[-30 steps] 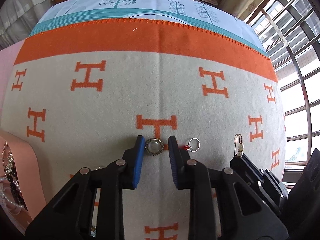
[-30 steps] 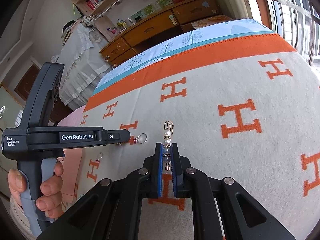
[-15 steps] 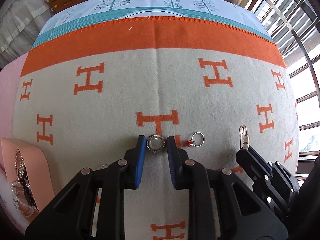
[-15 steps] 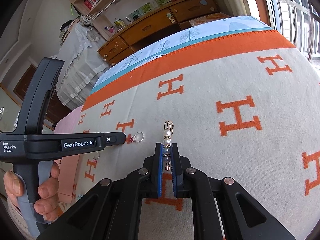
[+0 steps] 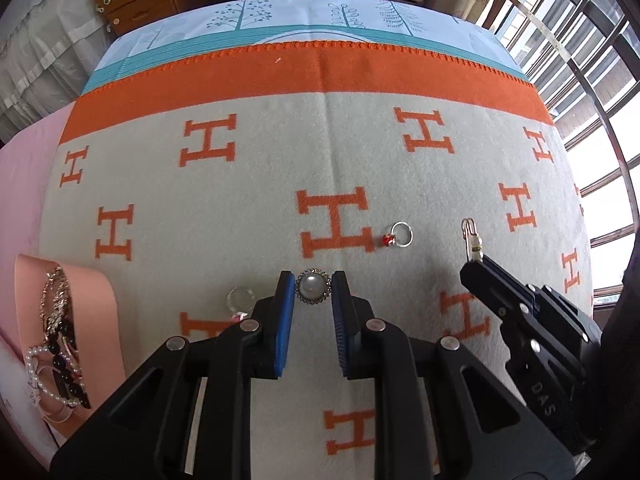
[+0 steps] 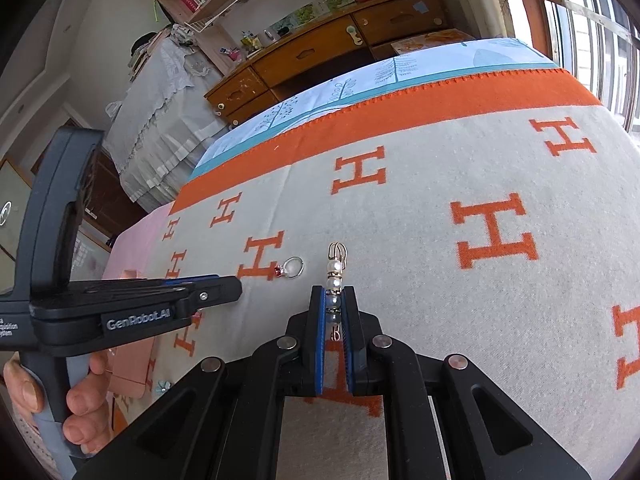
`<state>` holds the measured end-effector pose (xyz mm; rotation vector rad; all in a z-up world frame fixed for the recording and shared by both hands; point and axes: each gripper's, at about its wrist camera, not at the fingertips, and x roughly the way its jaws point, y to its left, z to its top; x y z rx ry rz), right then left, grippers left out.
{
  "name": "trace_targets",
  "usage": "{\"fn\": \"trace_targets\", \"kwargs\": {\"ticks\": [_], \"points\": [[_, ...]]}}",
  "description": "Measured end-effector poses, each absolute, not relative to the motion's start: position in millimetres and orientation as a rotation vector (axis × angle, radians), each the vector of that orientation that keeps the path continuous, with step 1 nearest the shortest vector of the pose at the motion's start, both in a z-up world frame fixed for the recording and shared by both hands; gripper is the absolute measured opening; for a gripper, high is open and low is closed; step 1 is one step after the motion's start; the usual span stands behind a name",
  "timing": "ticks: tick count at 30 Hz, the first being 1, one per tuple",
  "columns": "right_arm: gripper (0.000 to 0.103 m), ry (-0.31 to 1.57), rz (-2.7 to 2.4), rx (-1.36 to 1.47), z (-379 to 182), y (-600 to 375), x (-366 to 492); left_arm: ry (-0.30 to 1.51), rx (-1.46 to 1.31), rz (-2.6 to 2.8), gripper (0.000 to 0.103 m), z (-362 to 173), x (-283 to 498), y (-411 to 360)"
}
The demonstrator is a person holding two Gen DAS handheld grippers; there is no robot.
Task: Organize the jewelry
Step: 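Carry the pearl stud with the left tool into the tray while the right tool brings the pin, then open both tools to drop the stud and pin into the tray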
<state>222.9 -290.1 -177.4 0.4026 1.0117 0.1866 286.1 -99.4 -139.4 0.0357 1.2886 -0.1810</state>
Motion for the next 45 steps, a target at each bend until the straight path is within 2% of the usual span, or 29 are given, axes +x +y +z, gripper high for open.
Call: {"fn": "trace_targets", "kwargs": {"ticks": [6, 12, 23, 31, 40, 43, 45], "points": [[0.007, 1.029, 0.241, 0.412, -158, -270, 214, 1.199, 0.026, -0.152, 0.016, -90, 244, -28], [0.007, 1.002, 0.325, 0.344, -109, -221, 194, 1.122, -0.03, -0.091, 0.016, -47, 214, 57], [0.007, 0.979, 0.51, 0.239, -38, -76, 191, 1.09, -0.135, -0.005, 0.016, -40, 193, 180], [0.007, 1.107, 0.578, 0.172, -64, 23, 207, 1.144, -0.168, -0.039, 0.016, -75, 212, 200], [0.008, 1.306, 0.632, 0.179, -116, 55, 217, 1.21, -0.166, -0.084, 0.017, -112, 226, 195], [0.013, 1.336, 0.646, 0.195, -127, 55, 219, 1.222, -0.162, -0.098, 0.018, -117, 223, 193], [0.017, 1.335, 0.649, 0.197, -130, 52, 219, 1.225, -0.172, -0.105, 0.024, -118, 219, 194]]}}
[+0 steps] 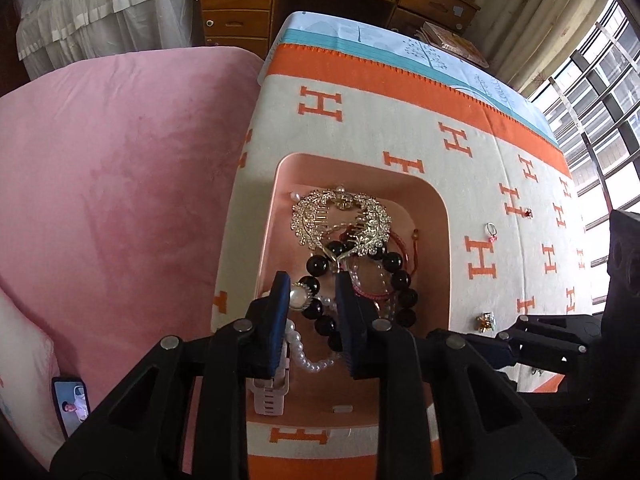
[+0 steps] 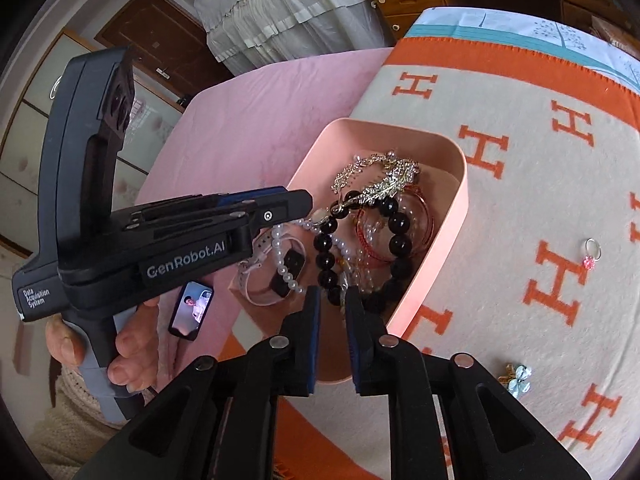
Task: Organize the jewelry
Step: 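Open both tools to drop the stud and pin into the tray, then withdraw both open tools from the tray toward the blue flower brooches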
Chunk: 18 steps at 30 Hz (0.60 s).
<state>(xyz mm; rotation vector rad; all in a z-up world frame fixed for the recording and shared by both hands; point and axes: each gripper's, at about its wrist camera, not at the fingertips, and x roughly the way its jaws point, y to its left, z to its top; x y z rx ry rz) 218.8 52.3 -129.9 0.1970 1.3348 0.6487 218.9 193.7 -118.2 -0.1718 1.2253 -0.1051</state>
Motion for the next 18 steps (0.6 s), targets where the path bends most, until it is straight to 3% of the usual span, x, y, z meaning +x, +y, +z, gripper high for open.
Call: {"fn": "trace_targets", "kwargs": {"ticks": [5, 18], "points": [[0.019, 1.307, 0.645, 0.178, -125, 47, 214, 1.197, -0.192, -0.104, 0.041, -112, 210, 196], [0.019, 1.222, 0.585, 0.177, -92, 12, 197, 1.17, -0.156, -0.137, 0.042, -86, 184, 181]]}}
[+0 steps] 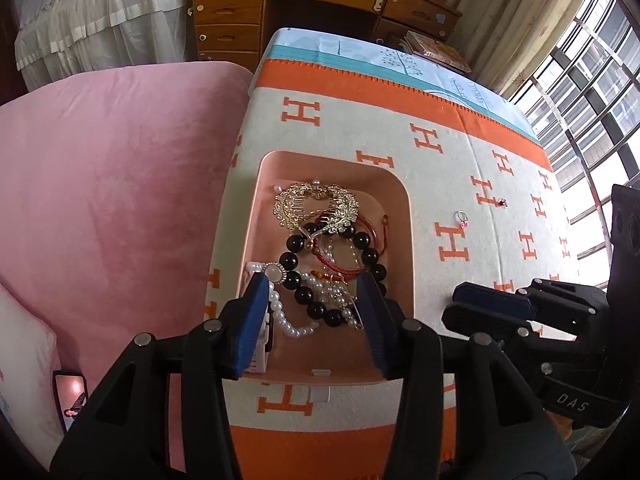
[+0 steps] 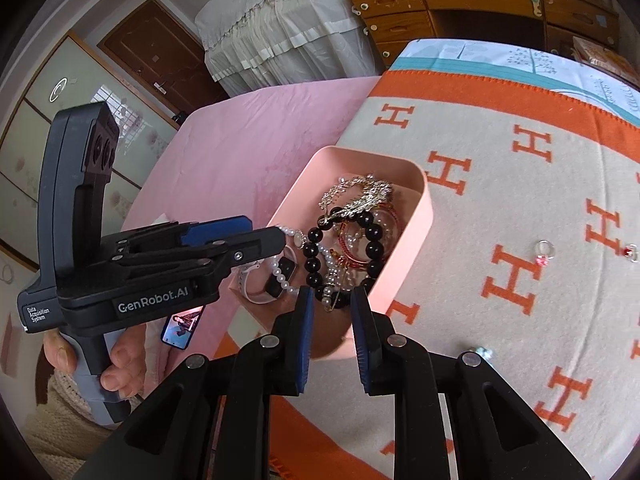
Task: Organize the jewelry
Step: 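Withdraw both open tools from the tray toward the blue flower brooches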
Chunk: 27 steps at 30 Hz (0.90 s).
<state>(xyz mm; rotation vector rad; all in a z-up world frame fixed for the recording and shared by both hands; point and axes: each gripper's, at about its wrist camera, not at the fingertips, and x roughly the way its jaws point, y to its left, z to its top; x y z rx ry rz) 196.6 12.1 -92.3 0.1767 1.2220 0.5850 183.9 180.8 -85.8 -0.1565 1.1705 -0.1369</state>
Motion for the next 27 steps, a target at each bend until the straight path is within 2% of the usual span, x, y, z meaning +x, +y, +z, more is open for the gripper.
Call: {"fn": "trace_targets", "kwargs": {"ticks": [15, 17, 20, 23, 27], "points": [[0.019, 1.087, 0.468, 0.225, -42, -81, 150, 1.141, -0.062, -0.206, 0.042, -45, 142, 130], [0.021, 1.061, 0.445, 0.246, -33, -102, 140, 1.139, -0.036, -0.229, 0.043, -40, 137, 116], [0.033, 1.023, 0.402, 0.274, -25, -131, 126, 1.131, 0.002, -0.27, 0.046, -35, 129, 95], [0.033, 0.998, 0.355, 0.282, -21, -157, 113, 1.11, 0.036, -0.309, 0.052, -33, 123, 74], [0.033, 0.984, 0.31, 0.301, -25, -190, 94, 1.09, 0.094, -0.363, 0.053, -38, 119, 47]]}}
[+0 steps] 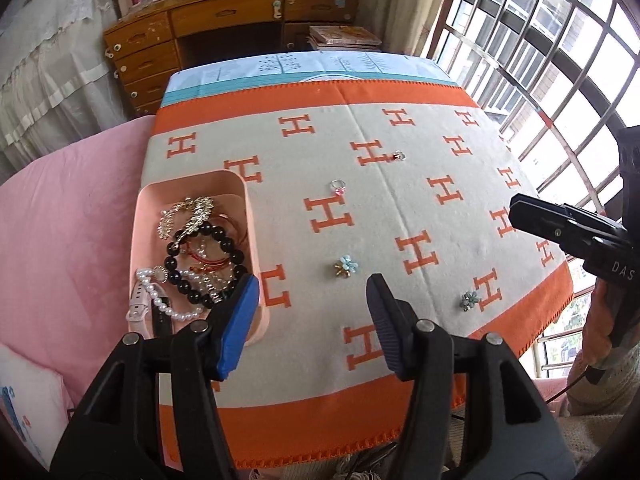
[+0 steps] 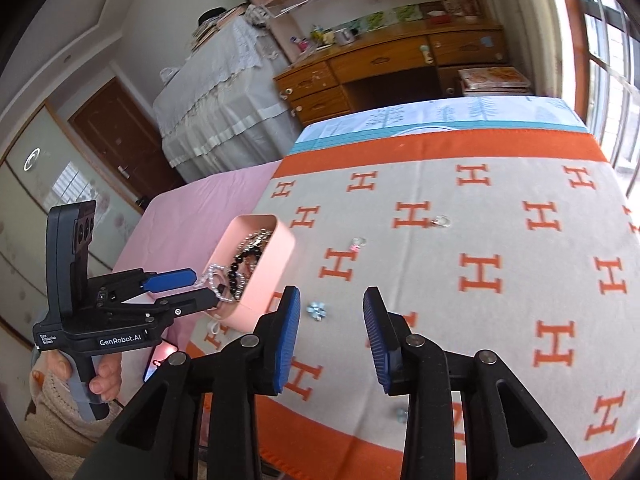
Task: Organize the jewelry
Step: 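Withdraw both open tools from the tray toward the blue flower brooches, then grasp a blue flower brooch with the left tool while the right tool grasps the other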
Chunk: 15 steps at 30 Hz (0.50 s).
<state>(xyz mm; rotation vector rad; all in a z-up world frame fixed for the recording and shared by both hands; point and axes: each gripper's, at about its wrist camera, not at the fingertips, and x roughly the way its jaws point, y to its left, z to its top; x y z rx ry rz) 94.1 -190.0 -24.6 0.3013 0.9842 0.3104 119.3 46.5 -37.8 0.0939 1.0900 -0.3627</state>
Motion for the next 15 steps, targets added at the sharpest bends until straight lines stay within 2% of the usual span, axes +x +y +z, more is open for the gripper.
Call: {"fn": "trace_targets", "kwargs": {"ticks": [7, 15], "points": [[0.033, 0.974, 0.248, 0.255, -58, -217, 60, 1.063, 0.192, -0.477, 0.053, -79, 121, 9], [0.033, 1.002, 0.294, 0.107, -111, -204, 35, 1.022, 0.276, -0.512, 0.053, -134, 120, -5]]}}
